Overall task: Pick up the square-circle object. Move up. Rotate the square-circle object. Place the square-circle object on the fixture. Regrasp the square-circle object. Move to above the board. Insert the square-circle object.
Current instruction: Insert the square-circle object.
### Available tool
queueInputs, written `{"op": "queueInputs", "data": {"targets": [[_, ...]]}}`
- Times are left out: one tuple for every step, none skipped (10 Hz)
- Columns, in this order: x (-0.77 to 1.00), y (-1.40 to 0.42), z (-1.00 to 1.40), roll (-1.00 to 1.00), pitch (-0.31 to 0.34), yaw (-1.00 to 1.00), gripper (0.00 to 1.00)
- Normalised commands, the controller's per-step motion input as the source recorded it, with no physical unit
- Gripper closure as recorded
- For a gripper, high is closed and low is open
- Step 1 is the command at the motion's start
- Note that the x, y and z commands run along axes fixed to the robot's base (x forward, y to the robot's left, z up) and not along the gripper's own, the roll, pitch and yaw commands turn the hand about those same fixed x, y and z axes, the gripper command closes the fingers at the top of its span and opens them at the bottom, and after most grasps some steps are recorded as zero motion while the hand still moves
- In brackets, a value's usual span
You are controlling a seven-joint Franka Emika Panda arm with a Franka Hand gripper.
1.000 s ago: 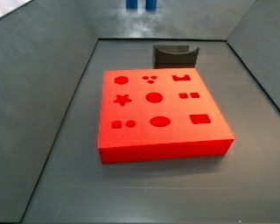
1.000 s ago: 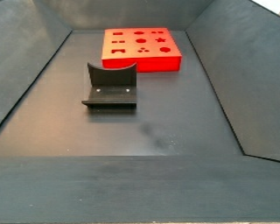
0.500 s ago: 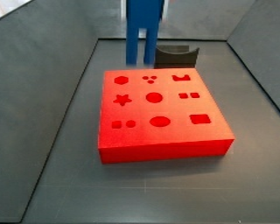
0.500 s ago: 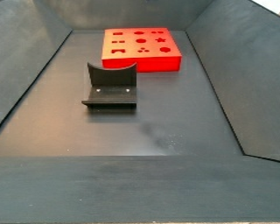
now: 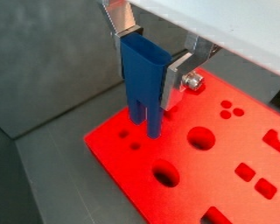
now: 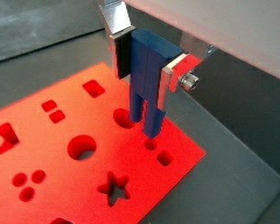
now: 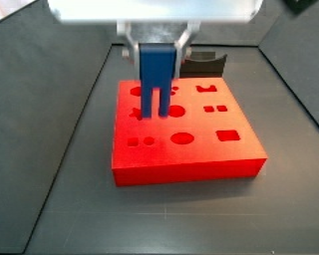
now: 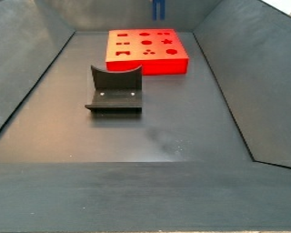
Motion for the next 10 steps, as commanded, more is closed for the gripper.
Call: {"op": "queueInputs", "data": {"targets": [[-0.09, -0.05, -0.61, 0.0, -0.213, 0.24, 1.0], [-0.11, -0.08, -0.35, 0.0, -0.141, 0.2, 1.0], [-0.02, -0.04, -0.01, 0.01, -0.044, 0.08, 1.0], [0.0, 0.0, 0.0, 0.0, 0.006, 0.0, 1.0], [0.0, 0.0, -0.02, 0.0, 0.0, 0.0, 1.0], [-0.09, 0.0, -0.26, 0.09, -0.134, 0.0, 1.0], [-0.11, -0.1, -0.05, 0.06, -0.13, 0.0, 1.0], [-0.12, -0.12, 0.0, 0.04, -0.177, 0.01, 1.0], [-0.17, -0.1, -0.08, 0.04, -0.237, 0.02, 1.0], [-0.15, -0.07, -0.16, 0.05, -0.21, 0.03, 1.0]]}}
